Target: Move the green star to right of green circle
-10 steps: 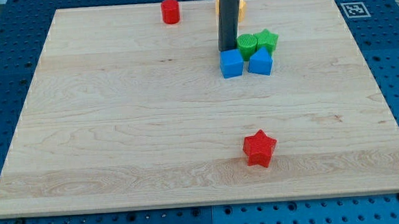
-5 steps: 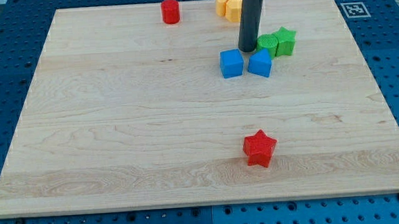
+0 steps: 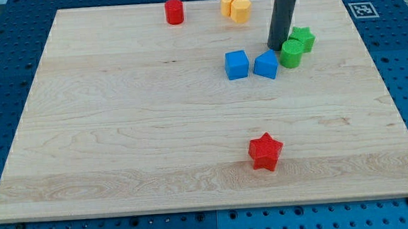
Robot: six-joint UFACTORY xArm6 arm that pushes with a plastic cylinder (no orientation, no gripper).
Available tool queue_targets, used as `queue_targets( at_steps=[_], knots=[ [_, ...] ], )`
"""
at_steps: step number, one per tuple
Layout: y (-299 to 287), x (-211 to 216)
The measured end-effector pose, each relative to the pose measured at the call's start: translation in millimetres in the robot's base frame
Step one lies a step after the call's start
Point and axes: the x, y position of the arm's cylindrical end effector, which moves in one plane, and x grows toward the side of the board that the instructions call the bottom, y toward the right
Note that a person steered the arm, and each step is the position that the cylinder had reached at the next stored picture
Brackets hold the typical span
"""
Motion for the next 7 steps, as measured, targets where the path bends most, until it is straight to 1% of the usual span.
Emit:
queue_targets(
  at_steps=[2,7],
  knots=[
    [2,0],
    [30,0]
  ],
)
